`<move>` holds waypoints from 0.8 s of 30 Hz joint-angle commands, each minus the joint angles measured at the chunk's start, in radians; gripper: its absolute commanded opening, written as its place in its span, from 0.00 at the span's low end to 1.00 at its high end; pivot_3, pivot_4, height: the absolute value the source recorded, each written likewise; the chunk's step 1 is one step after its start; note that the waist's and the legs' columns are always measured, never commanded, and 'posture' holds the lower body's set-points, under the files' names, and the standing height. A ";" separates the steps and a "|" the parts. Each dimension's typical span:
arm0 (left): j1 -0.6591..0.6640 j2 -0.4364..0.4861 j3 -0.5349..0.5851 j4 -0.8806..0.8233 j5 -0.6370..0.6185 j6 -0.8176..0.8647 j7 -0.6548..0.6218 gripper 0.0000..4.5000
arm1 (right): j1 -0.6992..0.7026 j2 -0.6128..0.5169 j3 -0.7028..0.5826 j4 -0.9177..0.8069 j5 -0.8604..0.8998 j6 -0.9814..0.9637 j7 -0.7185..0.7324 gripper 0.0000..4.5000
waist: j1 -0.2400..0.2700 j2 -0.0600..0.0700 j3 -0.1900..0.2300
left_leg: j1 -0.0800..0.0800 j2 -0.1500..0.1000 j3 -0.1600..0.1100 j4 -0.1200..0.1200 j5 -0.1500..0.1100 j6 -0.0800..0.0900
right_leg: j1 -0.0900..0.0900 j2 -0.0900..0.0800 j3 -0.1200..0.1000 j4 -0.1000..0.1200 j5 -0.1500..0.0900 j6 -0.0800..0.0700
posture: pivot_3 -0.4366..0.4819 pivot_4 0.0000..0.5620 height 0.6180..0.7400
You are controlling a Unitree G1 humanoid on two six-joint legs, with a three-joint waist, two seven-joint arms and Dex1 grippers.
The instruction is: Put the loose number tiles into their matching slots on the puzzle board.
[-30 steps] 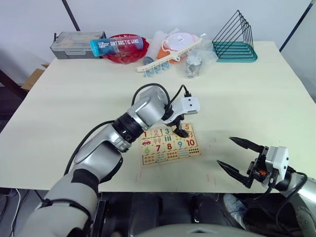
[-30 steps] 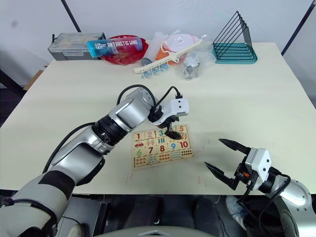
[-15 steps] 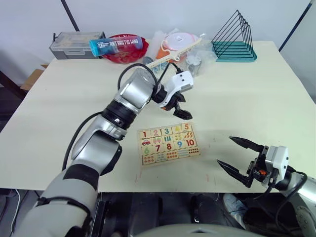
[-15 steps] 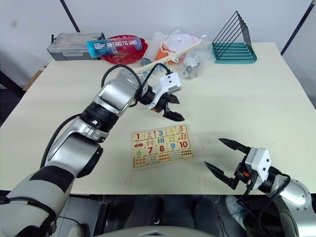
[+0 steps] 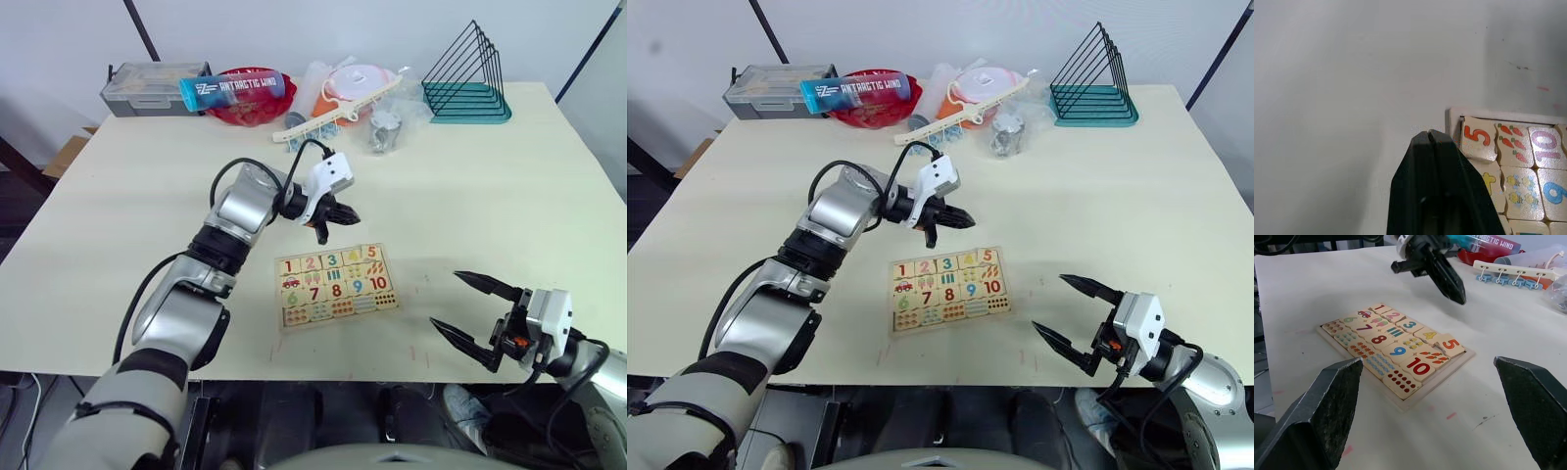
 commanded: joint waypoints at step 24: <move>0.056 -0.051 -0.008 0.047 0.070 -0.166 -0.014 0.02 | 0.099 0.009 -0.073 -0.022 0.025 -0.015 -0.056 1.00 | -0.001 0.000 0.000 | 0.000 0.000 0.000 0.000 0.000 0.000 | 0.000 0.000 0.000 0.000 0.000 0.000 | 0.48 0.27 1.00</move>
